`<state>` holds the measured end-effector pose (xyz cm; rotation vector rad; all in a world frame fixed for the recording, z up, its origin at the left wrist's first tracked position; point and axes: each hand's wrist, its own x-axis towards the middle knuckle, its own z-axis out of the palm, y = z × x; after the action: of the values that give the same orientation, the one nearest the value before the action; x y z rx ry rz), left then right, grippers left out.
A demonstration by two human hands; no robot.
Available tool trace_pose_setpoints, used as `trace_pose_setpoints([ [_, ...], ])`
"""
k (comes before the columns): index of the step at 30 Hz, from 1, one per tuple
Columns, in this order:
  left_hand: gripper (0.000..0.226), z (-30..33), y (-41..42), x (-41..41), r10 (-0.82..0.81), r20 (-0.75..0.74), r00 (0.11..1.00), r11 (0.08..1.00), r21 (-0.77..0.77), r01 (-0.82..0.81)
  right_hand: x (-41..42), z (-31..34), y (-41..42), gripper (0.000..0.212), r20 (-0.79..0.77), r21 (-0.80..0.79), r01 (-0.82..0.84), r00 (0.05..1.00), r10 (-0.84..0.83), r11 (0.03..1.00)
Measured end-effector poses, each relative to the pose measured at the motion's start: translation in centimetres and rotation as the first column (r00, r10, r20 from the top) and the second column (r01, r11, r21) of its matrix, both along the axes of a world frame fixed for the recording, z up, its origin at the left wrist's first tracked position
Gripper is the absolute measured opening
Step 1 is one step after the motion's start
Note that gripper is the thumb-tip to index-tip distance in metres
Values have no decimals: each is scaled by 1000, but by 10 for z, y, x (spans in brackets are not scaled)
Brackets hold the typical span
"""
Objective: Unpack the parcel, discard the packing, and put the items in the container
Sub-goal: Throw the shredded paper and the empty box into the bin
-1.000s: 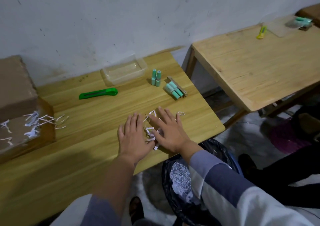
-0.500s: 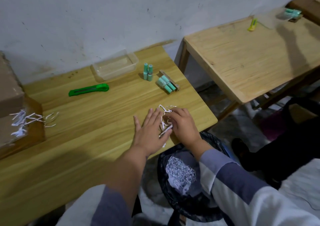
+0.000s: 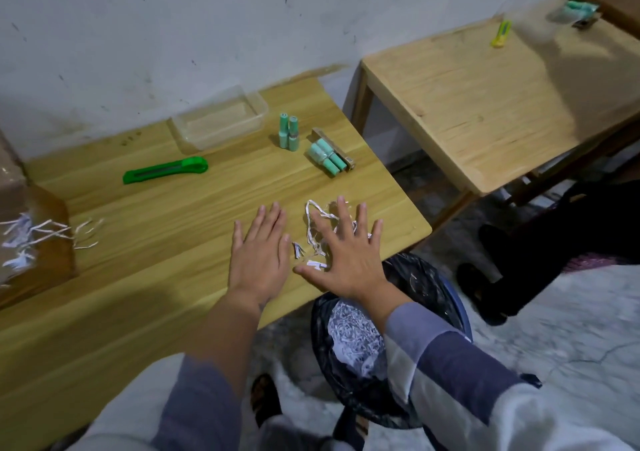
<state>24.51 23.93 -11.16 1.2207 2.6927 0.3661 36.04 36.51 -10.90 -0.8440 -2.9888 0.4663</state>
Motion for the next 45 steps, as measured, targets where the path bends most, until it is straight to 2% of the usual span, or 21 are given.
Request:
trace_pose_setpoints([
  [3, 54, -3, 1, -1, 10, -33, 999, 999, -30, -11, -11, -2, 5, 91, -14, 21, 5, 1000, -4, 1000],
  [6, 54, -4, 2, -1, 19, -47, 999, 999, -45, -21, -21, -3, 7, 78, -31, 35, -45, 998, 46, 998],
  [8, 54, -6, 2, -2, 18, -48, 999, 999, -42, -20, -25, -4, 6, 62, -88, 36, -74, 993, 76, 997],
  [11, 53, -6, 2, -2, 27, -43, 999, 999, -35, -29, -27, -5, 3, 34, -176, 137, -76, 979, 100, 988],
  [13, 52, -6, 2, -2, 30, -47, 998, 999, -36, -32, -26, -6, 2, 22, -219, 159, -77, 969, 111, 984],
  [17, 52, -6, 2, -2, 42, -50, 998, 999, -26, -44, -17, -9, 7, 16, -304, 10, -52, 951, 52, 999],
  [21, 52, -6, 2, -2, 43, -40, 998, 999, -28, -44, 4, -1, 18, 16, -274, -83, -34, 962, 10, 996],
  [23, 52, -6, 1, -2, 41, -44, 998, 999, -33, -43, 18, 9, 27, 12, -287, -145, 41, 955, -81, 989],
  [27, 53, -6, 1, -3, 44, -46, 998, 998, -45, -46, 57, 22, 39, 13, -395, -224, 208, 874, -283, 952],
  [34, 57, -6, 3, 2, 23, -67, 997, 996, -80, -29, 118, -13, 29, 20, -202, -186, 347, 902, -382, 919],
  [37, 58, -7, 2, 2, 17, -82, 996, 995, -93, -25, 126, -30, 28, 48, 87, -282, 347, 938, -337, 894],
  [39, 58, -8, 1, 1, 16, -79, 997, 995, -94, -24, 129, -36, 27, 61, 162, -346, 379, 925, -344, 858],
  [41, 58, -9, 1, 1, 17, -82, 996, 995, -97, -25, 132, -38, 28, 59, 143, -340, 395, 919, -368, 853],
  [45, 58, -9, 3, 1, 16, -86, 996, 996, -92, -24, 132, -41, 32, 33, 93, -326, 407, 912, -400, 853],
])
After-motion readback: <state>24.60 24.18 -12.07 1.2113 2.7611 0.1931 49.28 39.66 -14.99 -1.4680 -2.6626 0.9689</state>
